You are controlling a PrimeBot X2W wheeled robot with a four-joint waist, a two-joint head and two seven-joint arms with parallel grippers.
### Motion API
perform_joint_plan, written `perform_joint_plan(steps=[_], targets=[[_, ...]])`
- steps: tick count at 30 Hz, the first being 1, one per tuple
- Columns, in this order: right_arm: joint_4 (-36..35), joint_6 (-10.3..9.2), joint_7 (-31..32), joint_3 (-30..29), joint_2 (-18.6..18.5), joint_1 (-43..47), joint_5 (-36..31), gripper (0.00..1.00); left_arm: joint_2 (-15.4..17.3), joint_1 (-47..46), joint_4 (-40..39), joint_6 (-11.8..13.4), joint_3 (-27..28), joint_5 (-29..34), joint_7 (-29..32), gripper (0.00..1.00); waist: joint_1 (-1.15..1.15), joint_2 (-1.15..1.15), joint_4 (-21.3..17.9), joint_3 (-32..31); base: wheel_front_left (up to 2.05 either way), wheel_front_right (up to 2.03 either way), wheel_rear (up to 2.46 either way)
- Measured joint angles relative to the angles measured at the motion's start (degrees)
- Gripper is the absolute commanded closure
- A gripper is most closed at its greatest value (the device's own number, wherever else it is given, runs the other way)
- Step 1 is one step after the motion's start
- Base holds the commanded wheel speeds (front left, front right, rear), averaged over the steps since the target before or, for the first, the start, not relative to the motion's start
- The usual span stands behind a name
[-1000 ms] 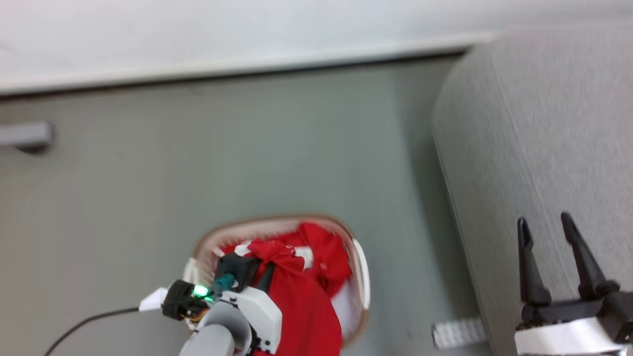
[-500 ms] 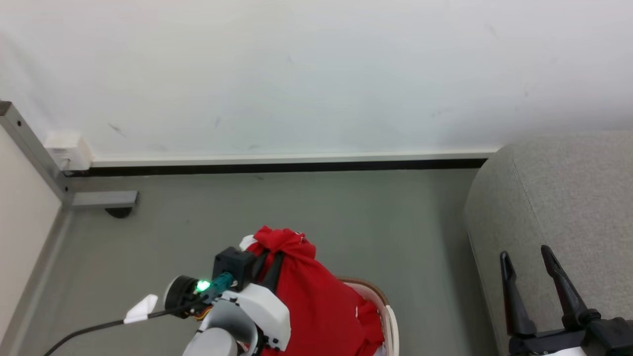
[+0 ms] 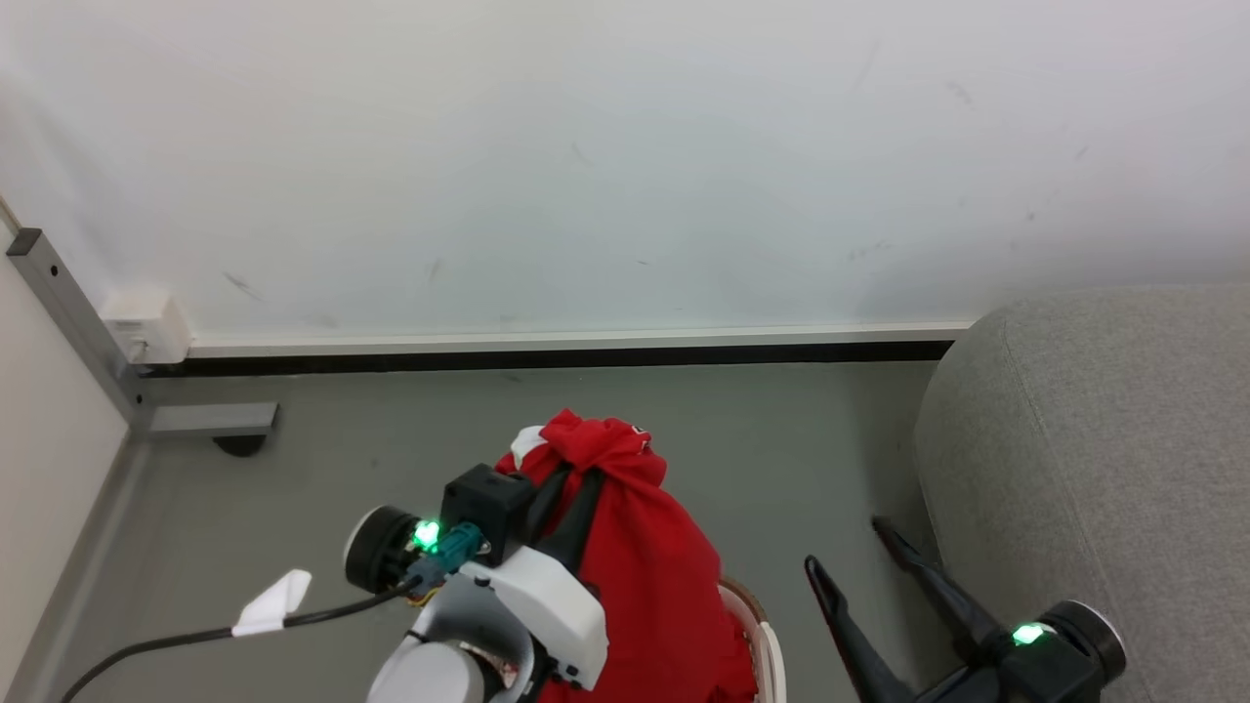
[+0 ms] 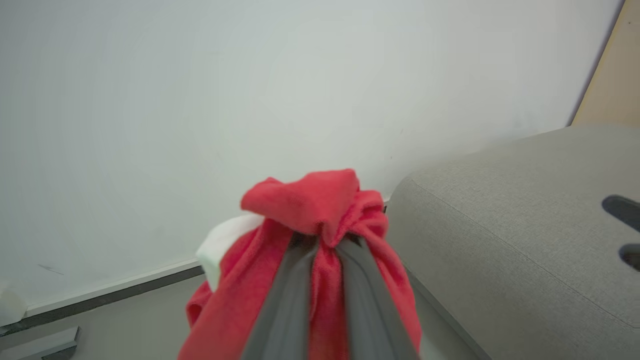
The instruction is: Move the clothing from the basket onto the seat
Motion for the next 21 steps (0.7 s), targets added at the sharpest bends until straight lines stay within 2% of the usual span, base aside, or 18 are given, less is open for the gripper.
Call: perform_joint_plan(steps=[5,10,20,21], targets=[[2.1,0.01,0.0,7.7,-3.6,-4.9,1.8,0.00,-0.8,-0.3,-1.6,-1.1,-2.4,-0.3,0.8,1.00,0.00,0.00,-0.1,-0.3,0.00,0.00,0.00],[4.8,0.00,0.0,13.8,-5.4,-9.5,3.5,0.00,-1.9,-0.9,-2.4,-2.3,-5.3,-0.9,1.3,1.00,0.00,0.00,0.2,-0.7,0.00,0.00,0.00],[11.4,0.00,0.0,21.4,-5.6,-16.0,5.2,0.00,-2.6,-0.8,-2.9,-5.3,-10.1,-3.7,2.7,1.00,0.00,0.00,0.7,-1.3,0.00,0.00,0.00],[12.2,0.00,0.0,22.4,-5.5,-16.3,5.7,0.68,-2.6,-0.8,-3.1,-5.4,-10.3,-4.0,2.7,1.00,0.01,0.00,0.8,-1.4,0.00,0.00,0.00]])
